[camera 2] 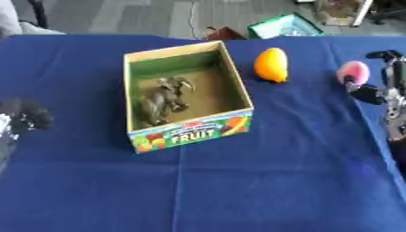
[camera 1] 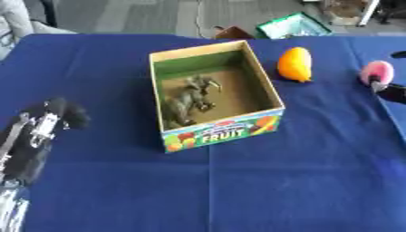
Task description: Pick up objects on the table and place them in the box.
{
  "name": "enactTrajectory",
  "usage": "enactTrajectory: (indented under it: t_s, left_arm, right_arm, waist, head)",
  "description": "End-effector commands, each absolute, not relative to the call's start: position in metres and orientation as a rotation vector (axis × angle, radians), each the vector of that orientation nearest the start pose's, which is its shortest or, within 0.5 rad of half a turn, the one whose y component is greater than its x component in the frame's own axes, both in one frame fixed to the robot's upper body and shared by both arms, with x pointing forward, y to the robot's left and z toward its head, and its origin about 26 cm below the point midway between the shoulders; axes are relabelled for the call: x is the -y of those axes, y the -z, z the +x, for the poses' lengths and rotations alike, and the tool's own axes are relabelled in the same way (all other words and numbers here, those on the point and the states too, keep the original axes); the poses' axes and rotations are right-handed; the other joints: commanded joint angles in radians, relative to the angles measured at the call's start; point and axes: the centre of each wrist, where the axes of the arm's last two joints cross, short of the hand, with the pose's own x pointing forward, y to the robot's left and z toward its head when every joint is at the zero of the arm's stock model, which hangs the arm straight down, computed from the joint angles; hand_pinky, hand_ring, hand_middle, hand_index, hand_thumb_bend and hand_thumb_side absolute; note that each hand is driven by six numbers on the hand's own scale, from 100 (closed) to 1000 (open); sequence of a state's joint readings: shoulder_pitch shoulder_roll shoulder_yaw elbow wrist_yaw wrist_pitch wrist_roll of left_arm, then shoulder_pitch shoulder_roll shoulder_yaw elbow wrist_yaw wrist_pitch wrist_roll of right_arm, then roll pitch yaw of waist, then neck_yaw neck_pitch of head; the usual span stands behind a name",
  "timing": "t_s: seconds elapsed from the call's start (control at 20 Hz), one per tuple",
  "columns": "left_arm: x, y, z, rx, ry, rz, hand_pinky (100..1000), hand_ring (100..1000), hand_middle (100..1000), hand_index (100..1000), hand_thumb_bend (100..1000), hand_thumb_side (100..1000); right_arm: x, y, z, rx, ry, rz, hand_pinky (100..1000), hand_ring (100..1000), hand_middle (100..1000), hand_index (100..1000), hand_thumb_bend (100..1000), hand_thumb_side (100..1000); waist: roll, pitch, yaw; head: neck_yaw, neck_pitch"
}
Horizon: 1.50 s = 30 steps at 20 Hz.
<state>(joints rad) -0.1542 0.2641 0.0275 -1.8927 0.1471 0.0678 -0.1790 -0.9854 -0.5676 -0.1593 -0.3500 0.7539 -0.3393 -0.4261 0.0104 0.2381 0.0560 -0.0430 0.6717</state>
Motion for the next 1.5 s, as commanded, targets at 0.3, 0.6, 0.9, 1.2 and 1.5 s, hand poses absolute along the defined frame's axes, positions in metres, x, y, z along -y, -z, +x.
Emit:
enactTrajectory:
  t_s: [0.3, 0.6, 0.9, 1.2, 1.5]
  left_arm:
    - [-0.279, -0.140, 0.294, 1.978, 0.359, -0.074, 644, 628, 565, 595, 209, 644]
    - [-0.278, -0.140, 0.293, 1.977, 0.361, -0.077, 645, 628, 565, 595, 207, 648]
    - [-0.278, -0.139, 0.293, 1.975, 0.361, -0.079, 645, 629, 565, 595, 206, 648]
    - [-0.279, -0.139, 0.294, 1.971, 0.358, -0.080, 645, 629, 565, 596, 207, 649]
    - [-0.279, -0.138, 0.294, 1.965, 0.354, -0.081, 646, 629, 566, 596, 207, 647]
  right_arm:
    - [0.439, -0.139, 0.460, 1.652, -0.494, -1.214, 791, 870, 748, 755, 379, 107]
    - [0.436, -0.133, 0.461, 1.617, -0.597, -1.171, 756, 794, 649, 657, 278, 100]
    - [0.433, -0.132, 0.462, 1.600, -0.649, -1.148, 720, 707, 538, 522, 100, 100]
    - [0.431, -0.130, 0.462, 1.603, -0.662, -1.149, 649, 584, 409, 373, 100, 100]
    - [0.422, -0.147, 0.468, 1.724, -0.610, -1.152, 598, 513, 310, 273, 100, 100]
  waist:
    - [0.004, -0.005, 0.001]
    - [0.006, -0.001, 0.000]
    - [0.004, -0.005, -0.001]
    - [-0.001, -0.011, -0.003]
    - [-0.009, -0.023, -0.007]
  head:
    - [-0.052, -0.015]
    - [-0.057, -0.008]
    - [-0.054, -0.003]
    - [-0.052, 0.001]
    - [-0.049, 0.007]
